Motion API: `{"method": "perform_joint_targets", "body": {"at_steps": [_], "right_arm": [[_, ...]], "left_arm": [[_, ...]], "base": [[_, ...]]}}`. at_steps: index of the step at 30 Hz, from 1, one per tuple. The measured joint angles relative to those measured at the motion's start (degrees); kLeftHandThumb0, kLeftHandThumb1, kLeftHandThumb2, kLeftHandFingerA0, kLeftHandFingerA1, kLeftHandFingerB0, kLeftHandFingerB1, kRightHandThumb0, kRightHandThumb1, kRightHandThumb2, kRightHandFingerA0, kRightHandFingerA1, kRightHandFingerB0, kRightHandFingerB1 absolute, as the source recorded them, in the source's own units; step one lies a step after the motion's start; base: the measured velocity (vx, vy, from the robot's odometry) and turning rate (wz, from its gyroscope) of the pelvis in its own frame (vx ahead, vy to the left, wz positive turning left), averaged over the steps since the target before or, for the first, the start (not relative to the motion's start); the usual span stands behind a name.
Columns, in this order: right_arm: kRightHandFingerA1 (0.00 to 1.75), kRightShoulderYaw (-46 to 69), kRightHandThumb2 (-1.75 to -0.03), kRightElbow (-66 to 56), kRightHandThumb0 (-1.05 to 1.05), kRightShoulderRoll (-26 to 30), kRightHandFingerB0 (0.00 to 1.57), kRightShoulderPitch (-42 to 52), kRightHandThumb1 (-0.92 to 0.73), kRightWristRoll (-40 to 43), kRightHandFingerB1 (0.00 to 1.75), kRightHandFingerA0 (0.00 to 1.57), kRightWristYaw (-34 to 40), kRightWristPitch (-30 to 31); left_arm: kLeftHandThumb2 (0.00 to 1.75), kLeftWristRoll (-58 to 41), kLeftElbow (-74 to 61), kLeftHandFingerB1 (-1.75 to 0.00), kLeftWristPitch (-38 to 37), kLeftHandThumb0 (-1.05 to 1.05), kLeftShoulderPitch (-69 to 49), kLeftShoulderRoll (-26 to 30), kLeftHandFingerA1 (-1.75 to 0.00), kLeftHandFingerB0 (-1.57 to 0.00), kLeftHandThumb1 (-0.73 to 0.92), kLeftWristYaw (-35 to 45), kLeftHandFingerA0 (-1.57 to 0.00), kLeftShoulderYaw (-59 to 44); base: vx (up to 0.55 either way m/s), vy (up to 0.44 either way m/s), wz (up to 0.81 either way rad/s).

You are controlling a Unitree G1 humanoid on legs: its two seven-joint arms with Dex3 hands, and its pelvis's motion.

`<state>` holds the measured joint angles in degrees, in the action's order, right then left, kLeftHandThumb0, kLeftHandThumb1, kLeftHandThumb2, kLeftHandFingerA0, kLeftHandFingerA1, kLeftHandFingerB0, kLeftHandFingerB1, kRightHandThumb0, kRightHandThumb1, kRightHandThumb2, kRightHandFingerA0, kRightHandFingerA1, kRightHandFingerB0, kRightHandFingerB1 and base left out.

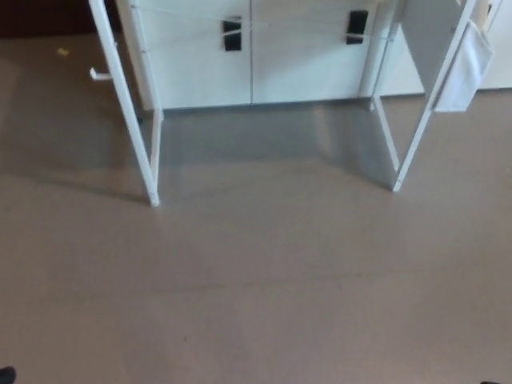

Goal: The robot walks towards a desk on which a shovel is kept on the left hand side and a container is kept on the right hand side. The robot picks up the shovel using its left hand and places it in the container.

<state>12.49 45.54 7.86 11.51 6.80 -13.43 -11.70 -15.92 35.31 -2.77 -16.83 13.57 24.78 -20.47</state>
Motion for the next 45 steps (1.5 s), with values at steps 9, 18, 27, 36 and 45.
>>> {"method": "perform_joint_targets", "body": {"at_steps": [9,18,27,36,45], "right_arm": [[0.84,-0.66,-0.66,0.05,-0.23,-0.24,0.44,0.22,-0.52,-0.14,0.67,0.58,-0.05,-0.33],[0.82,-0.44,-0.69,-0.01,-0.2,-0.13,0.42,0.48,-0.55,0.06,0.68,0.55,-0.17,-0.23],[0.79,-0.66,-0.67,0.35,-0.28,0.42,0.41,-0.36,-0.55,-0.02,0.67,0.53,-0.18,-0.43],[0.79,-0.42,-0.68,0.26,-0.29,-0.57,0.38,-1.63,-0.59,0.44,0.68,0.44,-0.65,-0.71],[0.79,-0.45,-0.68,-8.25,-0.31,-4.9,0.38,0.52,-0.59,1.67,0.68,0.47,-0.28,1.34]], "left_arm": [[0.56,0.04,-0.51,-0.32,0.02,-0.27,-0.11,0.53,-0.39,-0.37,0.6,-0.26,-0.4,0.31],[0.57,0.22,-0.55,-0.33,-0.05,-0.27,-0.46,0.03,-0.39,-0.37,0.6,-0.85,-0.41,1.3],[0.56,0.37,-0.05,-0.32,-0.12,-0.24,-0.59,0.01,-0.39,-0.38,0.6,-1.21,-0.39,1.78],[0.59,1.07,-6.82,-0.33,-0.55,-0.3,-1.78,-4.03,-0.38,-0.36,0.62,-3.47,-0.4,3.56],[0.57,3.51,-13.49,-0.33,-1.59,-0.32,-5.2,-8.89,-0.38,-0.37,0.58,-8.53,-0.44,6.23]], "base": [[0.27,0.191,-0.07],[0.29,-0.164,0.14],[0.28,-0.001,-0.1],[0.36,0.246,-0.23],[0.29,-0.024,0.18]]}}
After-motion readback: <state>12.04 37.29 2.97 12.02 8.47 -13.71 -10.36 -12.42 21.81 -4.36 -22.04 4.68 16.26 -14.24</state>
